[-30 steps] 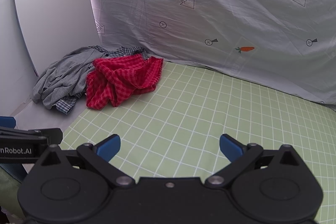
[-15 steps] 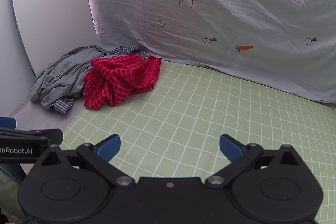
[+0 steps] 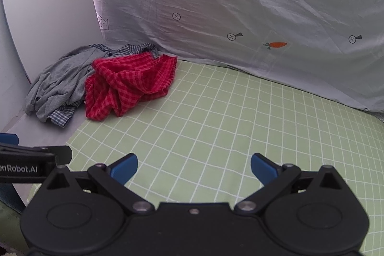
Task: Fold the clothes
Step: 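Grasp the red checked shorts with both grippers from the pile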
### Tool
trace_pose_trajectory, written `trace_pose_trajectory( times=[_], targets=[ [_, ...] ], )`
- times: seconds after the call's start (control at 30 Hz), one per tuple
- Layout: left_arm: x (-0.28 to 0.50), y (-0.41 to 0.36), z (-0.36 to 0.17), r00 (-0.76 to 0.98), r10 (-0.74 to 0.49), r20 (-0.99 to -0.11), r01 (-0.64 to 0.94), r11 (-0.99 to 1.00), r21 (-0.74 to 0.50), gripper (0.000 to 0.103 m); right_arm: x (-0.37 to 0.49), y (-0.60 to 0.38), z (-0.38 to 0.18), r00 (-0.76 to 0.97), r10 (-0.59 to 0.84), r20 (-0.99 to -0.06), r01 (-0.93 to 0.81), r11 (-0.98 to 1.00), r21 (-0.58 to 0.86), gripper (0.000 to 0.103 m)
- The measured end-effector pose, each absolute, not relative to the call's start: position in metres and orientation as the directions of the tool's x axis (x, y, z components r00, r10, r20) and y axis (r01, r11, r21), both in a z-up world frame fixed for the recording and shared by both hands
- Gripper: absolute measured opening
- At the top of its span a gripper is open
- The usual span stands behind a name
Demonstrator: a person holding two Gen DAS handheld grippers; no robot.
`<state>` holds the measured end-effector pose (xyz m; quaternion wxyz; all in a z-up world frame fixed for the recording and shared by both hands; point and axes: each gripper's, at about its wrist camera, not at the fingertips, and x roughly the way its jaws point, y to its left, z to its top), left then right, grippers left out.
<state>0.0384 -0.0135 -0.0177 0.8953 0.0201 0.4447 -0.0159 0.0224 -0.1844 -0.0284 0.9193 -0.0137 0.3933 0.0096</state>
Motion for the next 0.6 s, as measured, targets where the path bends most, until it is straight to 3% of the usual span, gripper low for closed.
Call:
trace_pose_trajectory(
  times=[0.33, 0.6],
  targets=[
    [0.1, -0.008, -0.031, 0.583, 0.01, -0.812, 0.04, 0.998, 0.041, 0.103, 0.071, -0.185, -0.042, 0.652, -0.002, -0.758, -0.05, 0.998, -0.045, 0.102],
    [0.185, 0.028, -0.064, 0.522, 0.1, -0.847, -0.045, 0.995, 0.089, 0.103, 0.166, -0.173, -0.064, 0.633, 0.054, -0.772, -0.098, 0.995, -0.01, 0.097]
  ],
)
